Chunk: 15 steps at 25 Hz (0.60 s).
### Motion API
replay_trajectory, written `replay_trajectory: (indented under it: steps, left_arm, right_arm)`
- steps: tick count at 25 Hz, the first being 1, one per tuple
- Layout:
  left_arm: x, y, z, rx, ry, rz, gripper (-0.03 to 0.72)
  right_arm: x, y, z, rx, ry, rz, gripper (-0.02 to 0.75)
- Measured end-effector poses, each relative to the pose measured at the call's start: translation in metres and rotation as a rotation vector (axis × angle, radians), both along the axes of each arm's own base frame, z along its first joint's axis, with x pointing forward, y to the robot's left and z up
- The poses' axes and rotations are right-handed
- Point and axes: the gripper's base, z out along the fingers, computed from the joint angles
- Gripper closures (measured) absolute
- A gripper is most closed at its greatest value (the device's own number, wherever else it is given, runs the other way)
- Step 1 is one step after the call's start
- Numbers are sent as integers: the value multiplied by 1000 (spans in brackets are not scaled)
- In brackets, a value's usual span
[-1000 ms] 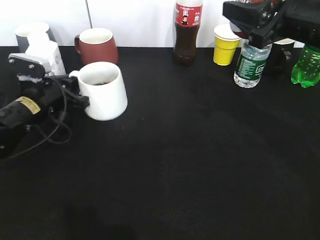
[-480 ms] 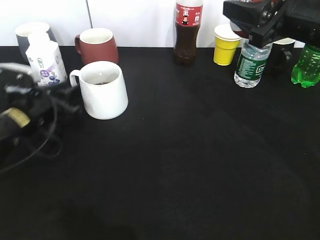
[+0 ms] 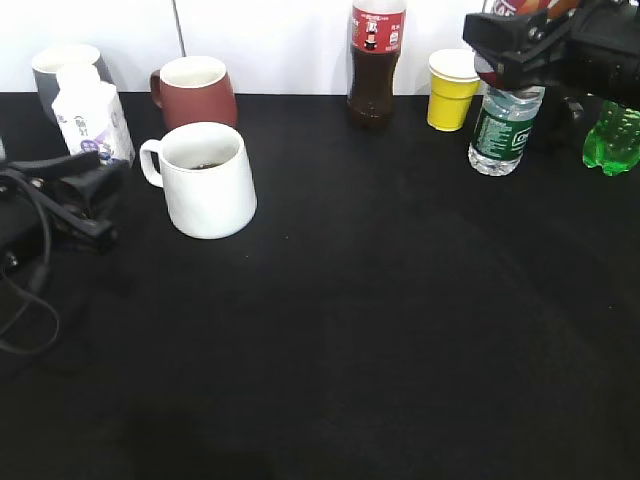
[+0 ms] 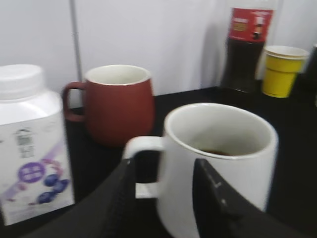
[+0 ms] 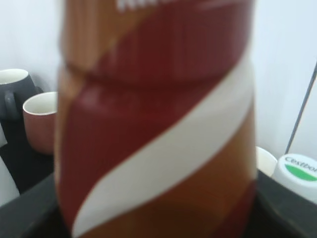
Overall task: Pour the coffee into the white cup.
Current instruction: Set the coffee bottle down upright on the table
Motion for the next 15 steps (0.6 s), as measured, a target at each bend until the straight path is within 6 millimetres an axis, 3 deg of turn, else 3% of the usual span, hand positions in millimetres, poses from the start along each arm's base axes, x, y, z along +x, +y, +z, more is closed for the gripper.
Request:
replay_trajectory:
  steps: [4, 10, 15]
  left_arm:
    - [-3, -5, -1, 18, -4, -62, 387]
    - [-4, -7, -1, 26, -6, -90, 387]
    - [-4, -6, -1, 23, -5, -81, 387]
  right_arm:
    - [4, 2, -11, -43, -8, 12, 223]
    - [16, 9, -83, -114, 31, 86, 223]
    - [22, 10, -120, -104, 93, 79, 223]
